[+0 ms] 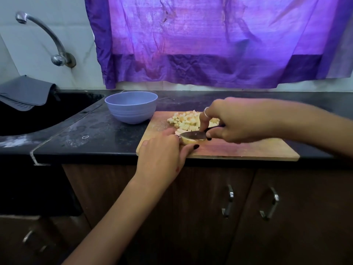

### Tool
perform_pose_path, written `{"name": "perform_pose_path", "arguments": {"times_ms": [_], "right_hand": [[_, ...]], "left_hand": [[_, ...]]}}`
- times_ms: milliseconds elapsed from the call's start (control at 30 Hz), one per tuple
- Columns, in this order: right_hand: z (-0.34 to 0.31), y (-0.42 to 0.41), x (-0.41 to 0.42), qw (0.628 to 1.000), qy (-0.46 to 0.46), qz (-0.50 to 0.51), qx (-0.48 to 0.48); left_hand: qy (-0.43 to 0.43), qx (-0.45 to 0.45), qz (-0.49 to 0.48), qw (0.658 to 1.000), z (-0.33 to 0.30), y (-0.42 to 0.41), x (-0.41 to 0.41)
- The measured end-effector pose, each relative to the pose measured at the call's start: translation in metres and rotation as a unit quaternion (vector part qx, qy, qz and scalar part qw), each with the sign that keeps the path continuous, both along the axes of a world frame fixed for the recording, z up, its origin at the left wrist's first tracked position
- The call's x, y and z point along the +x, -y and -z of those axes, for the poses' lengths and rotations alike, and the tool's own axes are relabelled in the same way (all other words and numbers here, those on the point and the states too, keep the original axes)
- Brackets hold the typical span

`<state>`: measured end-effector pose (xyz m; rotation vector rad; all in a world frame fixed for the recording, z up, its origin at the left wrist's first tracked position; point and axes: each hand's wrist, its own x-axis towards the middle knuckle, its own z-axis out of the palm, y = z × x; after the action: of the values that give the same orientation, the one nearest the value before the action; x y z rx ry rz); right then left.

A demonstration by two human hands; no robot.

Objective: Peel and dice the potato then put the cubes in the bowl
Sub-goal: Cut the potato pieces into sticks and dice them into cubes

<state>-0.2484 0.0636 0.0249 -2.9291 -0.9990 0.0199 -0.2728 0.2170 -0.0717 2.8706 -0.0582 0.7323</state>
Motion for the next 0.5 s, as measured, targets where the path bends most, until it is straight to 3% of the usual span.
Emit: {"name": "perform_pose_path", "arguments": {"times_ms": [267,500], "right_hand": [[0.033,0.005,-0.005,0.996,0.088,0.018,0.012],[0.014,-0.006,-0.009,0.998,0.068,0.006,-0.010]], "left_hand": [[-0.012,0.010,0.024,1.000,0.002,-0.003,0.001],[-0.014,0.023,0.021,0.999,0.004,-0.002,0.002]]}}
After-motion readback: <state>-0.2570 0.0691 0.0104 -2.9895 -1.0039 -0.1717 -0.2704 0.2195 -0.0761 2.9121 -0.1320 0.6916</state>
